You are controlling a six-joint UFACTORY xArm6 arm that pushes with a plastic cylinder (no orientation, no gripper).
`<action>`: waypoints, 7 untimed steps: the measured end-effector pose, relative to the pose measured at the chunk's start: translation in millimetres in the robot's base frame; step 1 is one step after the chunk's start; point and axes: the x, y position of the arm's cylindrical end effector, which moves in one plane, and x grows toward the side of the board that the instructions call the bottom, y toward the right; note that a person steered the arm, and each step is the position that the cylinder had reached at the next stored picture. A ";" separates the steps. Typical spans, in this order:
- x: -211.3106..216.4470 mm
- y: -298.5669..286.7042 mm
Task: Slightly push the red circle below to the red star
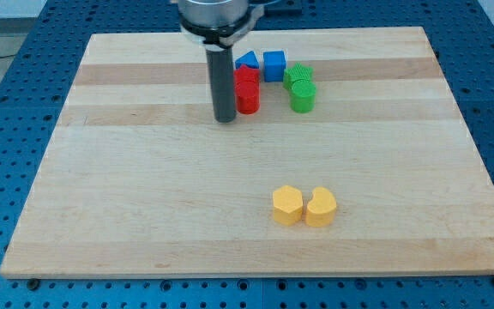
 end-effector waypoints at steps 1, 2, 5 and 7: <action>22.4 10.2; 27.7 86.8; 5.2 84.6; -14.8 76.2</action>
